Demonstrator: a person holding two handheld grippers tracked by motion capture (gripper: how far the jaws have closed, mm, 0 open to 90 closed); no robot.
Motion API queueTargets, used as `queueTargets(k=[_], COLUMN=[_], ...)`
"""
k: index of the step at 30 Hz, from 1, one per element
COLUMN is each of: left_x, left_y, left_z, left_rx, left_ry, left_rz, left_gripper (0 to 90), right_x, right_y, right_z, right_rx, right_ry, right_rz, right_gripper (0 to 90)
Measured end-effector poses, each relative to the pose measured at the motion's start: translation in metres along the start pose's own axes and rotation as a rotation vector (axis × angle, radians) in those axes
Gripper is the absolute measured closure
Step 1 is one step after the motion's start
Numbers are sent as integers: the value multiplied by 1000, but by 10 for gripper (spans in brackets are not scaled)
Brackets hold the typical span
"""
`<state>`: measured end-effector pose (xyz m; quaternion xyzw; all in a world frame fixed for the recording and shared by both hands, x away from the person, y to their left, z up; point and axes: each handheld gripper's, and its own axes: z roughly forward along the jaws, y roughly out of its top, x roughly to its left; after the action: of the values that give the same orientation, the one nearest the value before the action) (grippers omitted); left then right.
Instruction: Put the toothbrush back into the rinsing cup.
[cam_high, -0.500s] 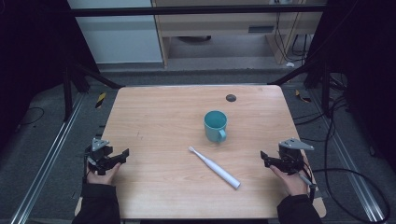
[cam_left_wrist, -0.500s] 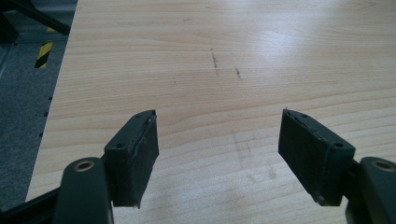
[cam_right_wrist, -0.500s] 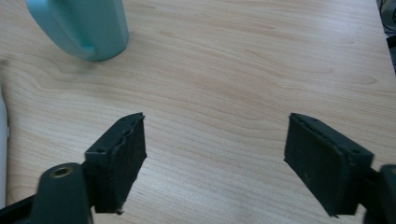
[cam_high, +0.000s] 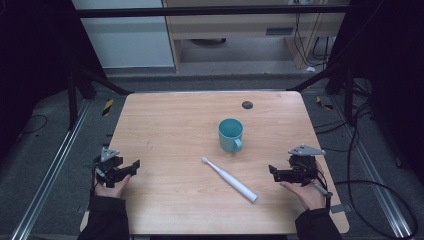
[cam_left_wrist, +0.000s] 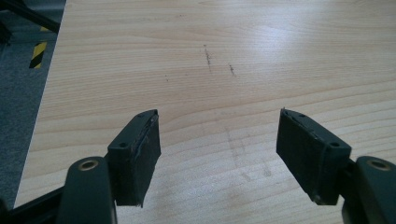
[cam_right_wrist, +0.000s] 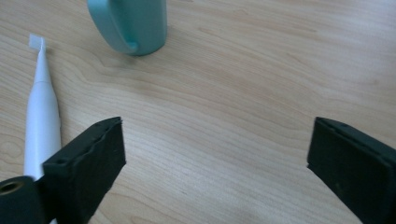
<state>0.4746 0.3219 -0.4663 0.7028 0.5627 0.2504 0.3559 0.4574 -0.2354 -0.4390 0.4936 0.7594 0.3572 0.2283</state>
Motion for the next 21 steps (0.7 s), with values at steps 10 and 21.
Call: queueTargets(k=[10, 21], left_x=[-4, -5], left_y=[0, -1], left_z=[3, 4], left_rx=[22, 32], left_ry=[-11, -5], left_rz=[32, 44], left_gripper=[299, 300], right_x=[10, 28], right_y=[18, 32], right_z=[-3, -2], right_rx=[-14, 30], right_ry=[36, 70], right_rz=[-6, -65], right_gripper=[191, 254])
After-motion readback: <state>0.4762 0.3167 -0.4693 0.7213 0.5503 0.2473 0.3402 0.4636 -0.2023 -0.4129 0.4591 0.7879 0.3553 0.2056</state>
